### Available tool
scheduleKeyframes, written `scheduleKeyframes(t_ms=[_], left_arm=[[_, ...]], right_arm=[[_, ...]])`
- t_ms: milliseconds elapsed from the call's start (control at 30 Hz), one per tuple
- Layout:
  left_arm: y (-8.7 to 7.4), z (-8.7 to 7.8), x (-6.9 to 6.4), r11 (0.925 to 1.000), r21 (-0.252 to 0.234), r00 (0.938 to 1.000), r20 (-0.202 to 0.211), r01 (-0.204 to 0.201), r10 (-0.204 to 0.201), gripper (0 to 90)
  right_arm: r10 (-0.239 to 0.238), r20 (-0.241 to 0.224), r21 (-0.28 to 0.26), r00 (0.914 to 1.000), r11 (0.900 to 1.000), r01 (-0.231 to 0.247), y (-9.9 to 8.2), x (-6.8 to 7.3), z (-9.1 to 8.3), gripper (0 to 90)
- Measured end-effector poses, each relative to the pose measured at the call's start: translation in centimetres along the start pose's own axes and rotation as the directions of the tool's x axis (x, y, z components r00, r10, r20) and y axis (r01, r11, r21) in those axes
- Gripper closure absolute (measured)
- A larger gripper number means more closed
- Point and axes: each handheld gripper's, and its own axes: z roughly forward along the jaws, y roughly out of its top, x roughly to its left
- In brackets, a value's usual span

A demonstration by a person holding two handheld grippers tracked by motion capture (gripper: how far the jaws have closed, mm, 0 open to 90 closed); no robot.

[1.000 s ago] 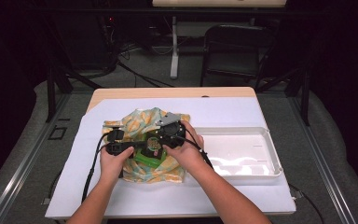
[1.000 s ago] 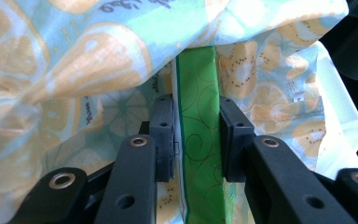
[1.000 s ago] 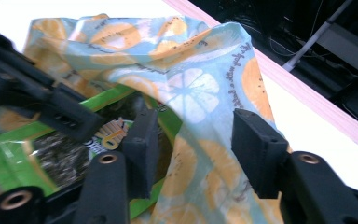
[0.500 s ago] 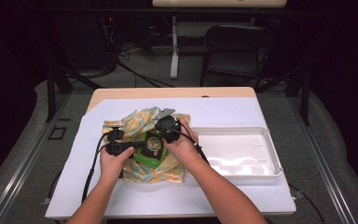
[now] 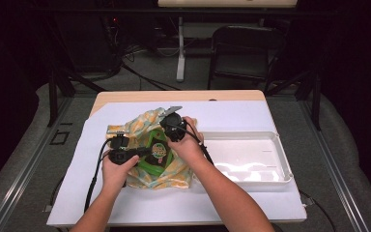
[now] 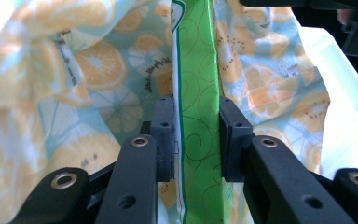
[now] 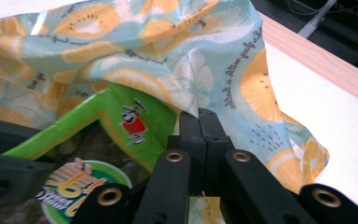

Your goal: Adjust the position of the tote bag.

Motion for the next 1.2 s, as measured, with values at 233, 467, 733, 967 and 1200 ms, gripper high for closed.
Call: scheduleKeyframes(t_ms=[233,467,733,967,1200], left_arm=[[-0.4,-0.8,-0.8,0.9995,-0.007,0.9993,-0.02,-0.032,0.032,72.3],[-0.5,-1.7,-1.4,0.9979,-0.018,0.9976,-0.034,-0.061,0.061,72.3],[-0.5,-2.5,-1.6,0.9969,-0.031,0.9966,-0.04,-0.073,0.071,72.3],[-0.3,-3.4,-1.3,0.996,-0.062,0.9973,-0.041,-0.063,0.061,72.3],[-0.1,-3.8,-1.0,0.9954,-0.079,0.9979,-0.041,-0.054,0.05,72.3]], right_arm=[[0.013,-0.004,0.002,0.9999,0.9999,-0.013,-0.1,-0.4,0.4,90.0],[0.017,-0.01,0.012,0.9998,0.9998,-0.016,-0.1,-0.6,0.5,89.4],[0.019,-0.02,0.025,0.9996,0.9995,-0.019,-0.2,-0.7,0.9,87.5],[0.037,-0.019,0.026,0.9991,0.999,-0.037,-0.3,-0.8,0.9,84.1],[0.053,-0.041,0.003,0.9977,0.9986,-0.053,-0.3,-0.8,0.4,74.7]])
